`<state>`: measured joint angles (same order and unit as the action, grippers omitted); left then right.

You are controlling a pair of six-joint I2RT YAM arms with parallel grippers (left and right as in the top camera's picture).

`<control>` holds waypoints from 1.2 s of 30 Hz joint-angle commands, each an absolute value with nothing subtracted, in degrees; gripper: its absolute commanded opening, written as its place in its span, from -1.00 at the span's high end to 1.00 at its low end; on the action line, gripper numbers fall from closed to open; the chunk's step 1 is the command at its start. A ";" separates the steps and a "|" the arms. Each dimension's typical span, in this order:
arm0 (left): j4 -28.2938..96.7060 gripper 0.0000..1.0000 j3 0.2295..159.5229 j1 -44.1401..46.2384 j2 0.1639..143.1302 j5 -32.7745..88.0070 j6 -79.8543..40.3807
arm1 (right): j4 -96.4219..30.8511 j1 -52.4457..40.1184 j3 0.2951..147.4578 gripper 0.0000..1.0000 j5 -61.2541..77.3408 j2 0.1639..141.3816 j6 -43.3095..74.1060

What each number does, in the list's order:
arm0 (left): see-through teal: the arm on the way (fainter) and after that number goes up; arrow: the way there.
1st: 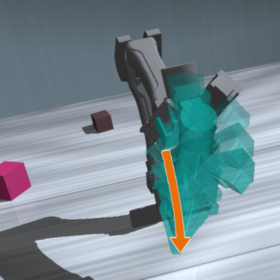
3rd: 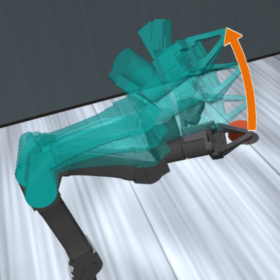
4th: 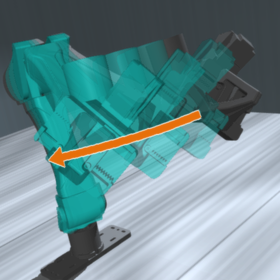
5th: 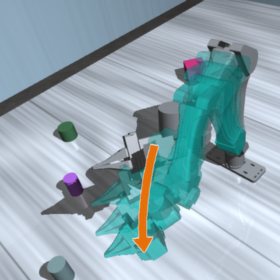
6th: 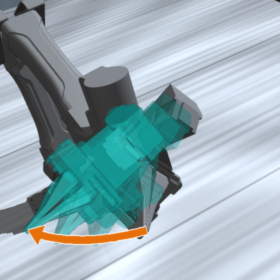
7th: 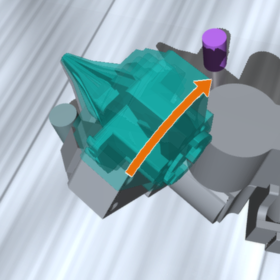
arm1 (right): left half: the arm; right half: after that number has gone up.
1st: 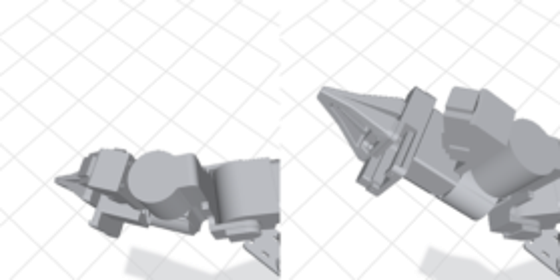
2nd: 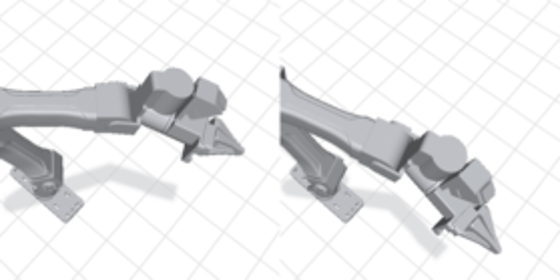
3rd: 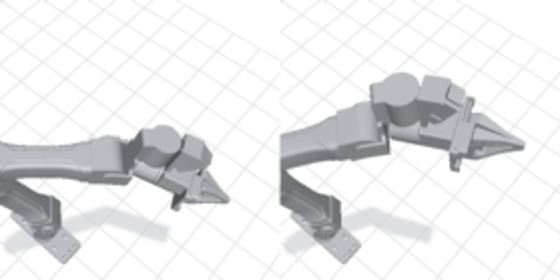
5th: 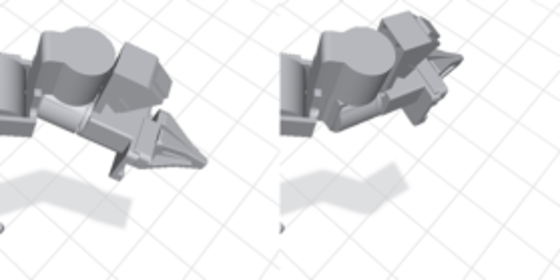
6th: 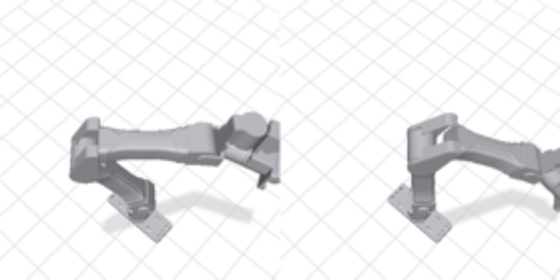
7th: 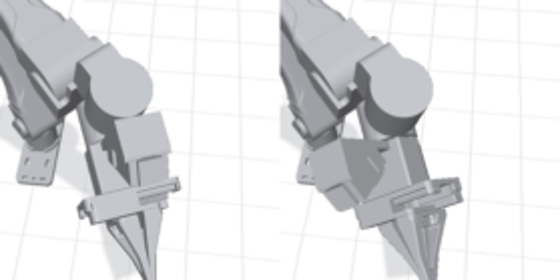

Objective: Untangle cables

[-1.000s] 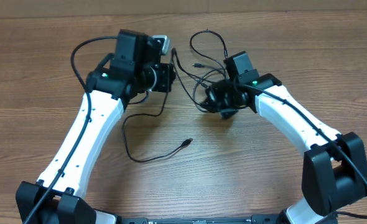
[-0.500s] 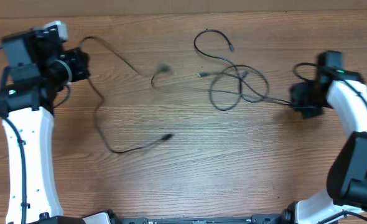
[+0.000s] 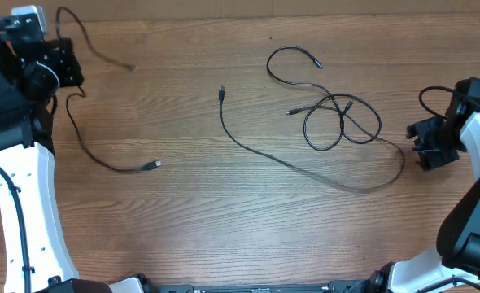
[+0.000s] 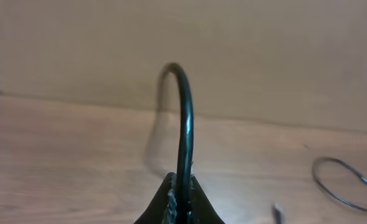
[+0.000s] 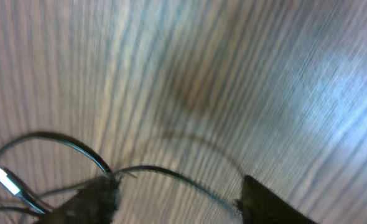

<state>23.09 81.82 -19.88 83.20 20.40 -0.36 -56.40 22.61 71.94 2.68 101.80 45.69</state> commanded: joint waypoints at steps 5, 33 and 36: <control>27.86 0.67 83.40 -20.12 83.13 3.81 -7.53 | -58.85 19.64 72.34 -0.62 2.20 102.10 42.96; 52.56 -0.86 58.76 -18.90 83.24 3.86 -50.06 | -57.12 7.14 71.79 -0.97 -0.08 102.10 42.94; 43.94 -0.76 54.50 -18.79 83.24 3.42 -50.19 | -57.12 6.87 71.29 -0.98 -0.16 102.10 42.94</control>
